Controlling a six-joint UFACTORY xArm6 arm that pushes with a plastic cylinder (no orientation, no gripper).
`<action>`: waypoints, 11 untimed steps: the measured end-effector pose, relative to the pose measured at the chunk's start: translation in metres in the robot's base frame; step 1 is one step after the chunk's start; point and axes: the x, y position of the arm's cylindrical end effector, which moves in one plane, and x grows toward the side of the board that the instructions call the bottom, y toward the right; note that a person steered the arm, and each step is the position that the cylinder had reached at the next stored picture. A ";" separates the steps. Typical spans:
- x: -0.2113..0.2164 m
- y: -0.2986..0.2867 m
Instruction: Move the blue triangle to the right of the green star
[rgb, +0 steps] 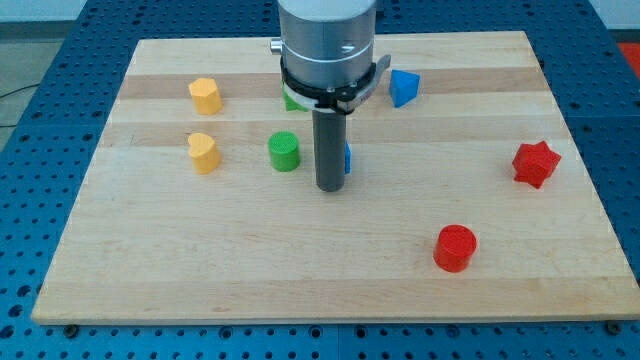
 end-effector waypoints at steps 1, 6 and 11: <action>-0.011 -0.003; -0.102 0.168; -0.148 0.072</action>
